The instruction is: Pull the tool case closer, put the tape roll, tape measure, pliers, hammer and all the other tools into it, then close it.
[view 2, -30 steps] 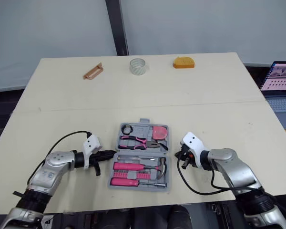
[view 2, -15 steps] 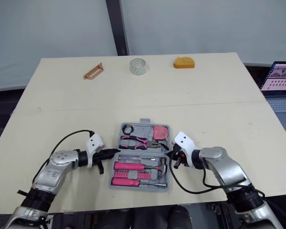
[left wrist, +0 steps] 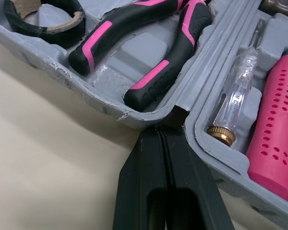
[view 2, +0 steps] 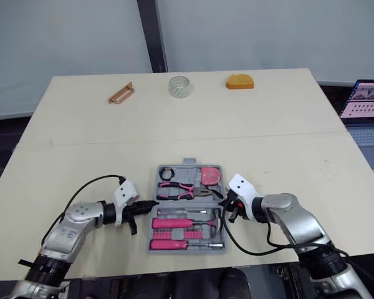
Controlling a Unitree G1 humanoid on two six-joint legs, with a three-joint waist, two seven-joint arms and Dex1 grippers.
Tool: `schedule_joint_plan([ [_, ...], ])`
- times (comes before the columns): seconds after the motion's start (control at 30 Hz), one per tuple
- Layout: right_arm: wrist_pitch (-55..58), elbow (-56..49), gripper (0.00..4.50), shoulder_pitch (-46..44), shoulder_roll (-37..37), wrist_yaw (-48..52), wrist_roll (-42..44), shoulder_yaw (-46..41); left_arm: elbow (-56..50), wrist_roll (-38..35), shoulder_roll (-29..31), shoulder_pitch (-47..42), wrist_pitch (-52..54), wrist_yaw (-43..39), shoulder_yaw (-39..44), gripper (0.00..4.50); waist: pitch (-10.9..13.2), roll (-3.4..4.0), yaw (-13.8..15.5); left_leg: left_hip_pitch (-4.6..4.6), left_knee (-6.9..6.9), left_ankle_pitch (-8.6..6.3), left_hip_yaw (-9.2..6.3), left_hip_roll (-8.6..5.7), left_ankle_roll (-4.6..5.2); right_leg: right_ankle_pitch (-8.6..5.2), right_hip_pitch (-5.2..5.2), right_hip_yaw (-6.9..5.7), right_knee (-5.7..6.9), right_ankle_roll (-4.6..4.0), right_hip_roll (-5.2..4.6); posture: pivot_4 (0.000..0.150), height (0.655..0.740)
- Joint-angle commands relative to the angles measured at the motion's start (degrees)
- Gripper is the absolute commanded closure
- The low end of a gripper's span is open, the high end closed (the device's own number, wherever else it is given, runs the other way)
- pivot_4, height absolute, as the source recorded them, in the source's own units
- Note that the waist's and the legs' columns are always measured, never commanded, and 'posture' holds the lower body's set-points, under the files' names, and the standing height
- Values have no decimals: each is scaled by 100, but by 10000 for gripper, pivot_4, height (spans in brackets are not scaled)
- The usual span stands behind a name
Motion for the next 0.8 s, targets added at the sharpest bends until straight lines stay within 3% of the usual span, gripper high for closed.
schedule_joint_plan([
  [0.03,19,-312,45000,36,-13,168,149,-3,-352,-37,-13,143,116,-28,-173,44633,0,0,-1,0,0,0,0,0,0,0,0,0,0,0,0,1500,7400],
  [0.8,323,-735,45000,311,21,161,253,46,-1046,-84,43,707,462,30,-165,44633,0,0,-3,1,-2,0,0,0,0,0,0,0,-2,0,0,1500,7400],
])
